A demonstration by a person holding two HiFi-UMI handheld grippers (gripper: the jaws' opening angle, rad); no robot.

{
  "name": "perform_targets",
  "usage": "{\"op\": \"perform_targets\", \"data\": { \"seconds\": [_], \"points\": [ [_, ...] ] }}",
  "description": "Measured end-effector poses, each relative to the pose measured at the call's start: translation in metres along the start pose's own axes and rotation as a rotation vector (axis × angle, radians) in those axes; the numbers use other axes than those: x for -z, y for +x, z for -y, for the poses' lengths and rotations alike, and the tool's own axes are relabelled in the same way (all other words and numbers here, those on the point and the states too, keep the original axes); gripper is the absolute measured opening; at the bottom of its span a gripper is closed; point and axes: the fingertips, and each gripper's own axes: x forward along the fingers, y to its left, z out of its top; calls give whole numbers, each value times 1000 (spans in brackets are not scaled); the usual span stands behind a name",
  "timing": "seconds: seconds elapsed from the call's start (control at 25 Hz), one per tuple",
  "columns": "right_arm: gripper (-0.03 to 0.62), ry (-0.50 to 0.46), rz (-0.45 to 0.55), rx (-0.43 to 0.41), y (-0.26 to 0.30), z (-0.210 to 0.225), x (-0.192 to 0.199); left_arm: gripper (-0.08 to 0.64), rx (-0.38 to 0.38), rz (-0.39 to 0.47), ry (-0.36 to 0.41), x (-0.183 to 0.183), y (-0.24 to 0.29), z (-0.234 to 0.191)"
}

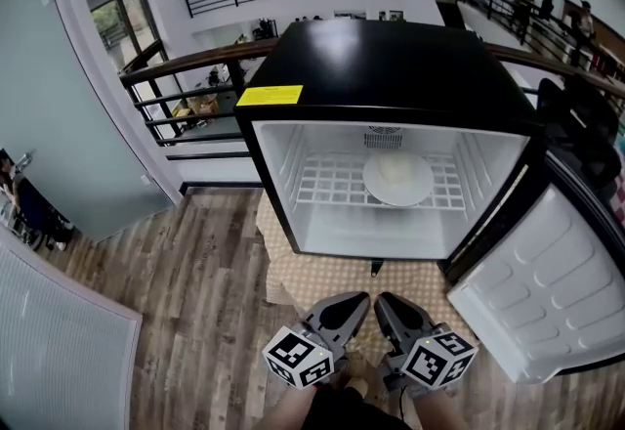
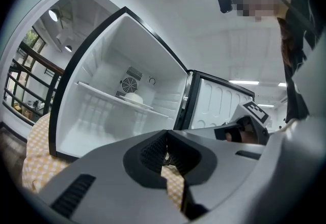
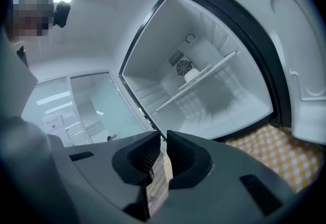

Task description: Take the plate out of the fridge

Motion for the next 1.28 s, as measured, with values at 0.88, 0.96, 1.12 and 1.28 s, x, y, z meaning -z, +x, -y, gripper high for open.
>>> {"op": "perform_targets", "data": {
  "seconds": [0.88, 0.96, 1.12, 1.28],
  "points": [
    [55, 284, 153, 133, 57, 56, -72, 9, 142, -13, 8, -27, 76, -49],
    [55, 318, 173, 138, 62, 61, -77, 9, 152, -17, 6, -28, 81, -53],
    [67, 409, 218, 140, 70, 69, -90, 9, 162, -21, 1, -30, 87, -64],
    [139, 471, 249, 180, 71, 84, -105, 9, 177, -23, 0, -32, 92, -71]
  ]
}}
